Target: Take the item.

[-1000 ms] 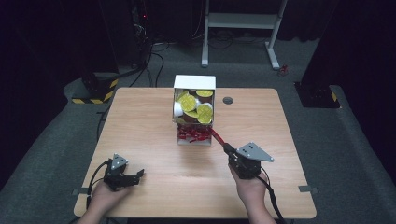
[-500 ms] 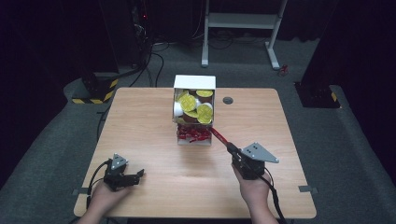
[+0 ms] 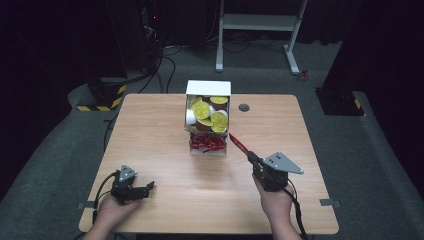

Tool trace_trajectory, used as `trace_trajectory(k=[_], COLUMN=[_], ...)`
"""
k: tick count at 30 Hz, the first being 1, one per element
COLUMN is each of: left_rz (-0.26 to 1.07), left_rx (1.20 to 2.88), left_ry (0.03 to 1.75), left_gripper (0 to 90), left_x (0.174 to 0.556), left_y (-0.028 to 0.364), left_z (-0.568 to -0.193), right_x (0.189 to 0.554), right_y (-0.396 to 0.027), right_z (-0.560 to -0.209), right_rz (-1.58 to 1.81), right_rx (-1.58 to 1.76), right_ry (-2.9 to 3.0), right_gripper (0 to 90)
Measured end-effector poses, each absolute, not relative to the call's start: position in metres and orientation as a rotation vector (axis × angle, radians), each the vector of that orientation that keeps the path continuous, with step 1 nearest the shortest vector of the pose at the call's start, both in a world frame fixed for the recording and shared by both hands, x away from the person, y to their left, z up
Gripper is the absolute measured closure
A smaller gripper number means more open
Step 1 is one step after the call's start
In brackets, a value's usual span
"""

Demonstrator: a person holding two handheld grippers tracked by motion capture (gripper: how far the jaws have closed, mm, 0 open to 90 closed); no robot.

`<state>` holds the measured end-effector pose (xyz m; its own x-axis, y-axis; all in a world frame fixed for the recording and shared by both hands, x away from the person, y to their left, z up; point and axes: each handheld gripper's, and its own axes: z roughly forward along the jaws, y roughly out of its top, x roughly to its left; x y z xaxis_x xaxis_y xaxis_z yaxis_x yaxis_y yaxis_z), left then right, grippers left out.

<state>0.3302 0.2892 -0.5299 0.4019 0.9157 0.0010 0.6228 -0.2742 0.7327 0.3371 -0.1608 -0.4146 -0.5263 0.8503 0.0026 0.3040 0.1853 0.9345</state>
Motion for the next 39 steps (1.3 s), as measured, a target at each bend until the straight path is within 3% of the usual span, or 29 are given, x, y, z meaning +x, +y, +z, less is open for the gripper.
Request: trace_trajectory(k=[18, 39], left_rz=[0.573, 0.573], left_rx=[2.005, 2.003], left_ry=[1.307, 1.309], left_gripper=[14.3, 14.6], left_x=[0.33, 0.33], left_y=[0.289, 0.289], left_z=[-0.53, -0.53], right_x=[0.348, 0.387], right_y=[-0.173, -0.179], right_z=[-0.414, -0.42], right_rz=[1.288, 1.181], right_rx=[1.109, 1.158], right_ry=[1.9, 1.873], right_gripper=[89.8, 89.9])
